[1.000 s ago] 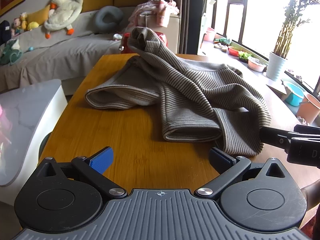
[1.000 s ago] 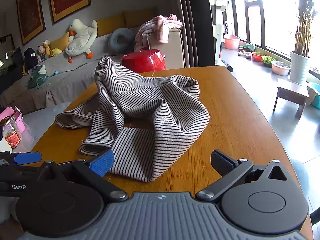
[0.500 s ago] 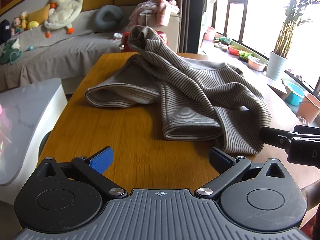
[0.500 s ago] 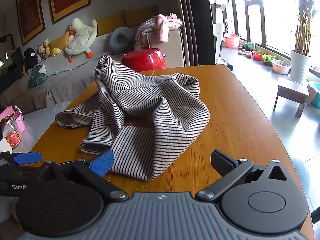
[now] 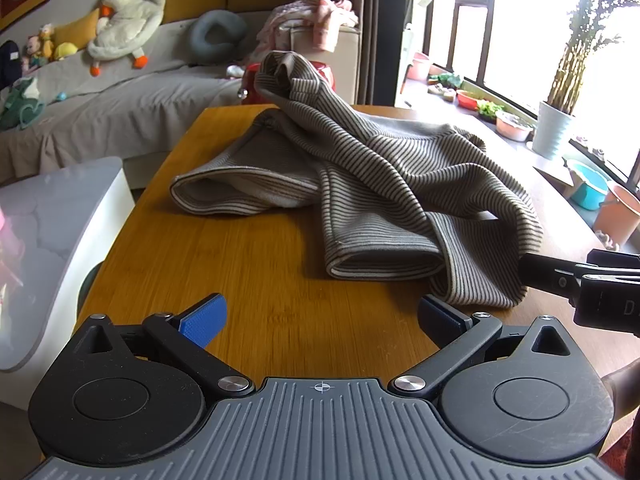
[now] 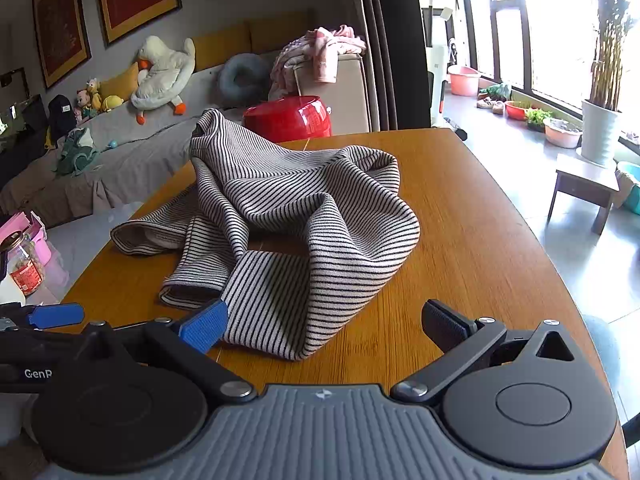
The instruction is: Fold clothes
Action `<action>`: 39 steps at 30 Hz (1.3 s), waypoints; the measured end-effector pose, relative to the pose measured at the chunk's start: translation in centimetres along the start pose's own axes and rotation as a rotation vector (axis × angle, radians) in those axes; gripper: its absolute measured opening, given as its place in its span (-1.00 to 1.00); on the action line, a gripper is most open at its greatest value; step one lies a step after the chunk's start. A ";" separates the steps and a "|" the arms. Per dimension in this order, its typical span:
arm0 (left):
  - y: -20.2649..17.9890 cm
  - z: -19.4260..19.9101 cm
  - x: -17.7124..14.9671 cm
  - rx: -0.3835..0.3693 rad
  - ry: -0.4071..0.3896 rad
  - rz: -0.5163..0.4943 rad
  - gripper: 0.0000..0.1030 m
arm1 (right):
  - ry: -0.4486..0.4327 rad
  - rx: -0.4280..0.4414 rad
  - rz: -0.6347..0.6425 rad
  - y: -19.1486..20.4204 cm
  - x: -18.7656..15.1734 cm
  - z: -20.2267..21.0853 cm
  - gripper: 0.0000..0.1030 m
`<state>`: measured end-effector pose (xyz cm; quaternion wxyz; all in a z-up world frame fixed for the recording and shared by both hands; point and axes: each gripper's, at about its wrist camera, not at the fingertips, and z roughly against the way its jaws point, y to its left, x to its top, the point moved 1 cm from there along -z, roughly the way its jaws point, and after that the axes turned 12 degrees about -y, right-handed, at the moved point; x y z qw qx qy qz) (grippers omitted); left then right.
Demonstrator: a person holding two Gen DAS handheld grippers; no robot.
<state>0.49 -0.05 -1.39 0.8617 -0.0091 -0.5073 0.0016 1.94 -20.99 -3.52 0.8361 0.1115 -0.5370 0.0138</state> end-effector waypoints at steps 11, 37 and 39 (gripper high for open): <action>-0.1 0.0 0.0 0.002 -0.002 -0.001 1.00 | -0.001 0.000 0.001 0.1 0.0 0.0 1.00; 0.2 -0.3 0.2 0.013 0.002 0.008 1.00 | 0.010 0.008 0.013 0.3 -0.3 0.1 1.00; 0.2 -0.3 0.2 0.014 0.001 0.009 1.00 | 0.011 0.010 0.017 0.4 -0.3 0.1 1.00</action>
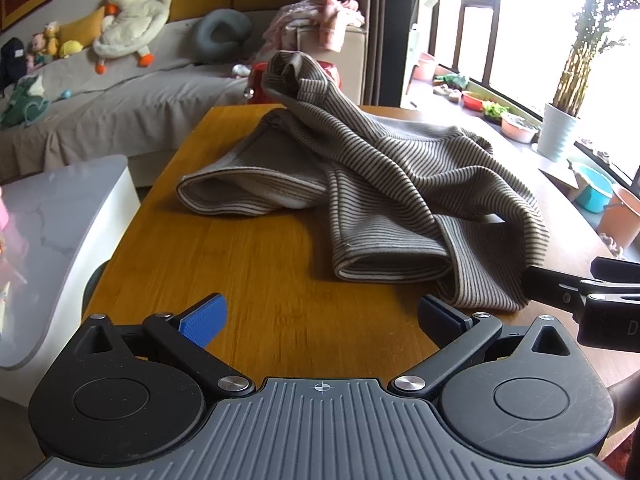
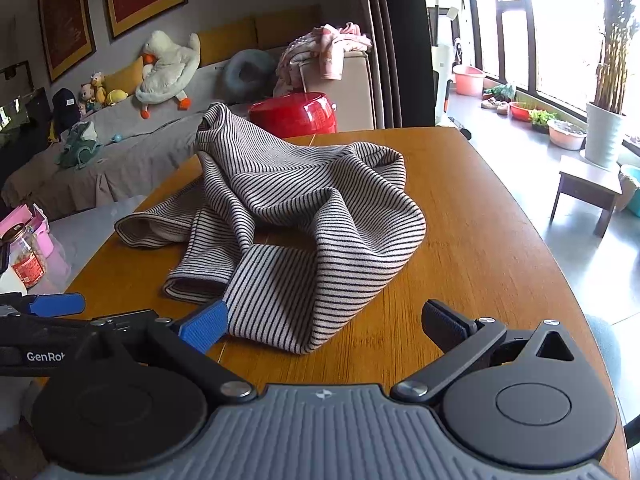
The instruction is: Fold clothes
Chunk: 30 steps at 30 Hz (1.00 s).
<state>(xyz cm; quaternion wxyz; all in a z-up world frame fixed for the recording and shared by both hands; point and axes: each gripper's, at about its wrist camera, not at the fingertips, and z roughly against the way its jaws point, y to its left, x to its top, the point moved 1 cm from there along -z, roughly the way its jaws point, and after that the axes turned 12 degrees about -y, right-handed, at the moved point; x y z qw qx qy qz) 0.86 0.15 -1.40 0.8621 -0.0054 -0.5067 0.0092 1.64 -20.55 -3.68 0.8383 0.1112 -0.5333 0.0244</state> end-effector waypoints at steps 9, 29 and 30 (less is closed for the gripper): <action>0.2 0.6 0.5 0.007 -0.030 0.004 1.00 | 0.001 -0.001 0.004 0.0 0.0 0.2 1.00; 0.4 0.9 0.9 0.011 -0.052 0.005 1.00 | 0.009 0.002 0.004 0.0 -0.1 -0.1 1.00; 0.4 0.8 0.9 0.011 -0.051 0.005 1.00 | 0.010 0.002 0.004 0.0 -0.1 -0.1 1.00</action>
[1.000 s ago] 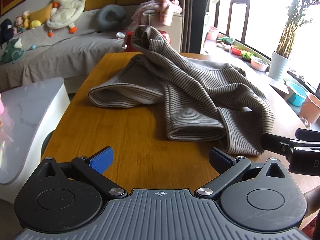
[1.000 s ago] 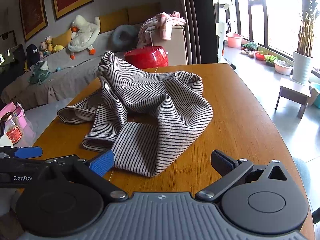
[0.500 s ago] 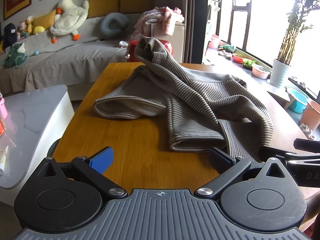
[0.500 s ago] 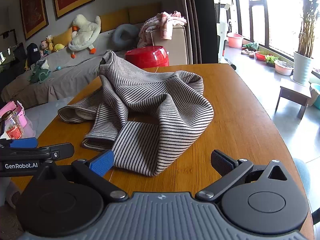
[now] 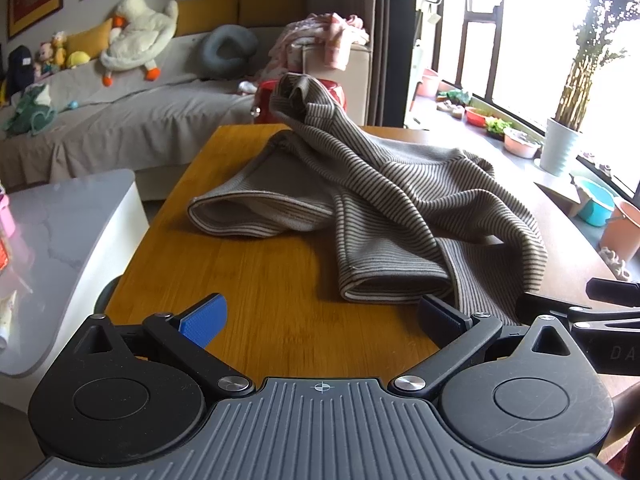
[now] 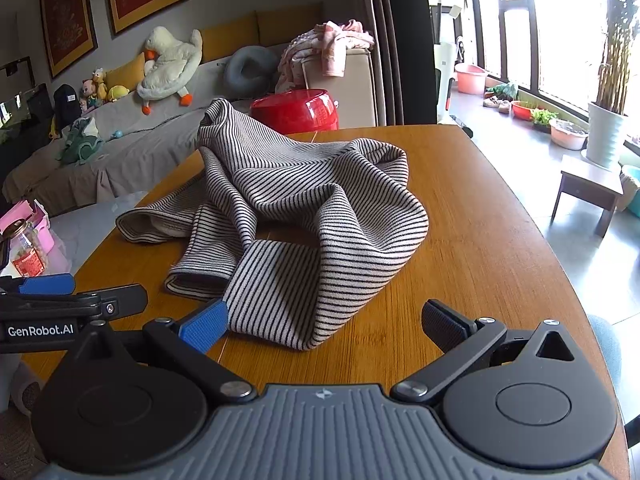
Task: Fold clothes
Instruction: 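Grasp the sweater collar with both grippers and lift it off the table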
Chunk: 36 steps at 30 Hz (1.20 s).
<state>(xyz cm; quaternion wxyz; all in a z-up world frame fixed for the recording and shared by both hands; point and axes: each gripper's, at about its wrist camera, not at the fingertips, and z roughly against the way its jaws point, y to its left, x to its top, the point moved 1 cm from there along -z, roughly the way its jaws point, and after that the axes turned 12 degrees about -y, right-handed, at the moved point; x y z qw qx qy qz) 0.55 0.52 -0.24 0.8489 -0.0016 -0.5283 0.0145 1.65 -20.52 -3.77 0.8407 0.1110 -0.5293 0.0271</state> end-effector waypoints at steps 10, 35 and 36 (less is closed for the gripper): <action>0.1 -0.3 -0.4 -0.004 0.019 0.008 1.00 | 0.011 0.003 -0.012 -0.2 -0.3 -0.2 1.00; 1.8 -4.0 -1.4 -0.145 0.186 0.077 1.00 | 0.027 0.265 -0.147 0.3 8.8 -18.1 1.00; 2.0 -4.1 -1.4 -0.160 0.172 0.072 1.00 | 0.050 0.260 -0.175 0.0 8.4 -18.8 1.00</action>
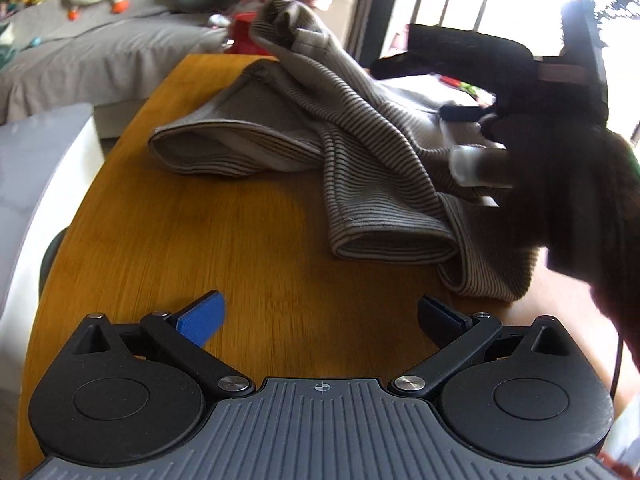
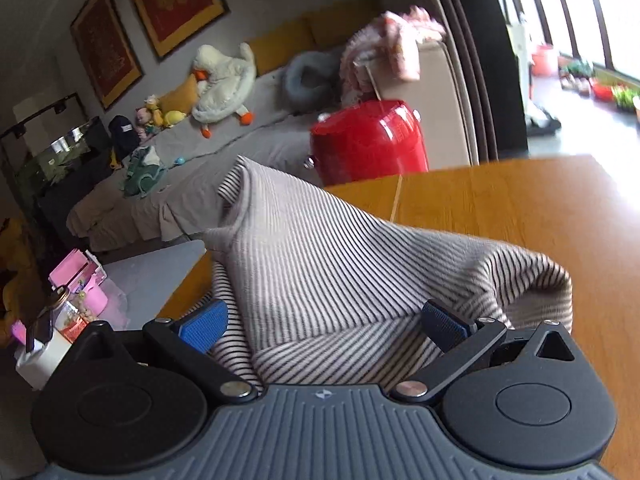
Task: Fold clothes
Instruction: 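Grasp the sweater collar with both grippers and lift it off the table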
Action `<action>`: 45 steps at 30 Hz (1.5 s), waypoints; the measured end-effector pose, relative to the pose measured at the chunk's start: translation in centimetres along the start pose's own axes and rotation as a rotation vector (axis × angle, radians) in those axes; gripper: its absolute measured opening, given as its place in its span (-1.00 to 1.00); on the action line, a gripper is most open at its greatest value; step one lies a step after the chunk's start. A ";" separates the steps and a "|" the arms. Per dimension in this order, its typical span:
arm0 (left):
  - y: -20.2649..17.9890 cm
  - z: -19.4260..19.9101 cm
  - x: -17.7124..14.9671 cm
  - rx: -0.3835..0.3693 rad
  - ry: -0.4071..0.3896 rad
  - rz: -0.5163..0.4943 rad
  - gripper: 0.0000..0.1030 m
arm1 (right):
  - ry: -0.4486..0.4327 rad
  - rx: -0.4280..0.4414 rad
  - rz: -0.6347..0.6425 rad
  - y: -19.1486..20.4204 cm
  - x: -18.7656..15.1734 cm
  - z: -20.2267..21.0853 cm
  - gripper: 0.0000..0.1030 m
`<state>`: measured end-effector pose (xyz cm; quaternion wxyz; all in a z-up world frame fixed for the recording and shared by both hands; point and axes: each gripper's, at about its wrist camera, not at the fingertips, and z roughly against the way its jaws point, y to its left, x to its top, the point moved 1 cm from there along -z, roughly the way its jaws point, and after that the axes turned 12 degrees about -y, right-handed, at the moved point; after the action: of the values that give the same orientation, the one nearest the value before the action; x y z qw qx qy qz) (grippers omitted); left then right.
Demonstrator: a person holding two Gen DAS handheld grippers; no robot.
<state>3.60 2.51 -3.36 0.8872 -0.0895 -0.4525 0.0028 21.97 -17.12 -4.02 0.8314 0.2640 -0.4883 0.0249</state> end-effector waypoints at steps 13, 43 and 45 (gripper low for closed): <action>5.4 -1.5 5.5 -0.047 -0.197 0.106 0.73 | 0.164 0.012 0.065 0.9 0.0 -0.3 0.73; 8.3 -5.1 10.2 0.091 -0.236 -0.010 0.71 | -0.099 -0.215 0.598 2.5 2.7 0.6 -0.84; 8.0 -5.5 10.6 0.089 -0.240 -0.051 0.72 | -0.109 -0.209 0.595 2.4 2.8 0.4 -0.84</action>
<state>14.86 10.49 0.72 0.8297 -0.0374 -0.5569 0.0110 22.40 -15.87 -0.54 0.7827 0.0238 -0.5880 0.2026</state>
